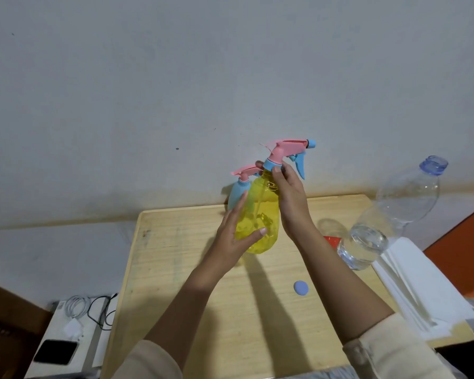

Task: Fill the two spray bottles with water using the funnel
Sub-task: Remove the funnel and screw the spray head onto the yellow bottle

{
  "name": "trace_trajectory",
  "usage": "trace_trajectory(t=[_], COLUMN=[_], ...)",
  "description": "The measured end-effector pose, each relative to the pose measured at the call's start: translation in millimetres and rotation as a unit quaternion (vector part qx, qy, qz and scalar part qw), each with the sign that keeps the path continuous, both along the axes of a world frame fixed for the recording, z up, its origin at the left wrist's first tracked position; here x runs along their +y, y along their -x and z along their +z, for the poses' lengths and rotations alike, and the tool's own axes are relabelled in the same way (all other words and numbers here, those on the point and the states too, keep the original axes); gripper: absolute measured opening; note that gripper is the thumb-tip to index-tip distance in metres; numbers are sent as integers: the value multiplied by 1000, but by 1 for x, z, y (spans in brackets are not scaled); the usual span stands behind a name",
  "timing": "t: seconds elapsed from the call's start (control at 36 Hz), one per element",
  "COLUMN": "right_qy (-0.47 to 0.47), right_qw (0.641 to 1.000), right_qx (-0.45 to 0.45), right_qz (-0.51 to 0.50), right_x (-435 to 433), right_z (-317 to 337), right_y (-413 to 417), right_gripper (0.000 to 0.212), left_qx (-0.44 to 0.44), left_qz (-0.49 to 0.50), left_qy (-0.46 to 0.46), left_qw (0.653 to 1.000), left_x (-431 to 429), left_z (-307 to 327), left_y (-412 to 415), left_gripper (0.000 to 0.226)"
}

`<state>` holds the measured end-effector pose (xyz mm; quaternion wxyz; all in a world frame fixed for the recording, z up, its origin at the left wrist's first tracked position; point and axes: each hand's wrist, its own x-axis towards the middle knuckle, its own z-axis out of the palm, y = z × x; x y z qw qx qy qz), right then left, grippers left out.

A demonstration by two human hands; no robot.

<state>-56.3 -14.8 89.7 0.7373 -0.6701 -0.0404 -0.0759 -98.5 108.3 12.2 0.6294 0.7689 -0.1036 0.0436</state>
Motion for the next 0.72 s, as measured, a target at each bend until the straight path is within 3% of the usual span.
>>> trace_trajectory(t=[0.08, 0.36, 0.58, 0.72], right_qy=[-4, 39, 68, 21], right_qw=[1000, 996, 994, 999], right_qx=[6, -43, -65, -38], right_qz=[-28, -69, -55, -25], right_x=[2, 2, 2, 4], right_z=[2, 4, 5, 6], right_y=[3, -3, -5, 1], right_gripper=[11, 9, 13, 31], left_qx=[-1, -10, -7, -15], left_qz=[-7, -8, -11, -10], left_qy=[-8, 4, 3, 7], left_qw=[1000, 1000, 1000, 1000], left_x=[-1, -4, -2, -3], left_z=[3, 5, 7, 9], left_y=[0, 2, -1, -3], left_gripper=[76, 76, 77, 79])
